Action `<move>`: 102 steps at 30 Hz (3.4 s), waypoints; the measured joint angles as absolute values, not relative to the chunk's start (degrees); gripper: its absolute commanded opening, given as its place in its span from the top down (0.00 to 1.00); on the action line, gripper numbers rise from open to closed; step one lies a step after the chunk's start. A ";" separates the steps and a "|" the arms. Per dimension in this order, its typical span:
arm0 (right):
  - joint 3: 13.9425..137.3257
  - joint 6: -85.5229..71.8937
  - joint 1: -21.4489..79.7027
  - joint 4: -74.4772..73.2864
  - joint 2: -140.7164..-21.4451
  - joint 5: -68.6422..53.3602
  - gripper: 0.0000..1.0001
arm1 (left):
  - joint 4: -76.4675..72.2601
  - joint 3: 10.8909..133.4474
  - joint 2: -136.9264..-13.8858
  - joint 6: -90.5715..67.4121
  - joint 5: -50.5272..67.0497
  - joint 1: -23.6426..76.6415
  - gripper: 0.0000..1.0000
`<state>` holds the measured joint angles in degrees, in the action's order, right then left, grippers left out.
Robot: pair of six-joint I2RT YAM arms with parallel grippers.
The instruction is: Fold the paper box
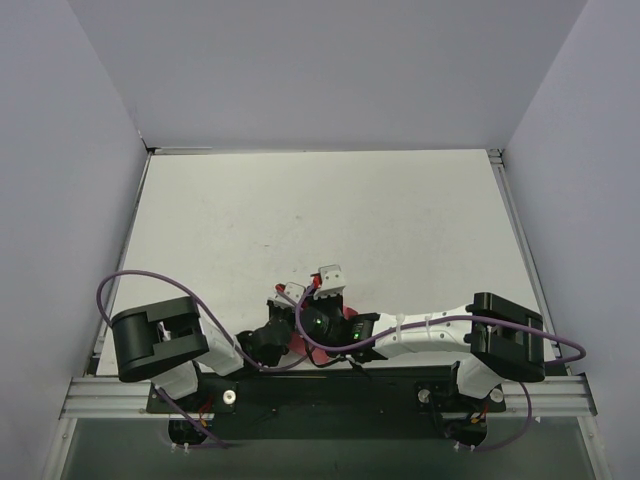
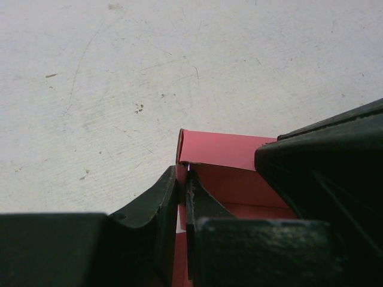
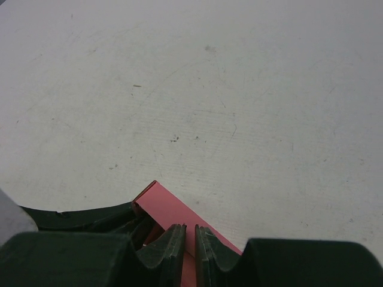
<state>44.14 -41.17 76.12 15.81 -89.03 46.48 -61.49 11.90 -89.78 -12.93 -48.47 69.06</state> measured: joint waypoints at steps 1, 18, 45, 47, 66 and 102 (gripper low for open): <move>44.14 -41.21 76.12 15.79 -89.03 46.52 0.85 | -61.47 12.12 -90.08 -13.04 -49.10 69.30 1.00; 44.36 -42.30 76.23 15.05 -89.03 46.52 0.85 | -57.10 6.98 -77.93 -12.34 -43.53 70.46 0.37; 44.47 -43.09 76.23 14.66 -89.03 46.52 0.85 | -16.27 14.39 -50.04 -31.51 -10.96 44.88 0.28; 44.47 -43.09 76.23 14.66 -89.06 46.52 0.85 | -16.64 14.98 -51.46 -32.42 -8.43 44.62 0.28; 44.58 -42.98 76.23 14.59 -89.14 46.50 0.85 | -24.34 15.92 -61.76 -34.28 -1.10 41.06 0.33; 44.97 -53.06 76.23 -2.94 -75.92 34.92 0.36 | -35.62 9.39 -60.69 -32.27 2.44 40.27 0.48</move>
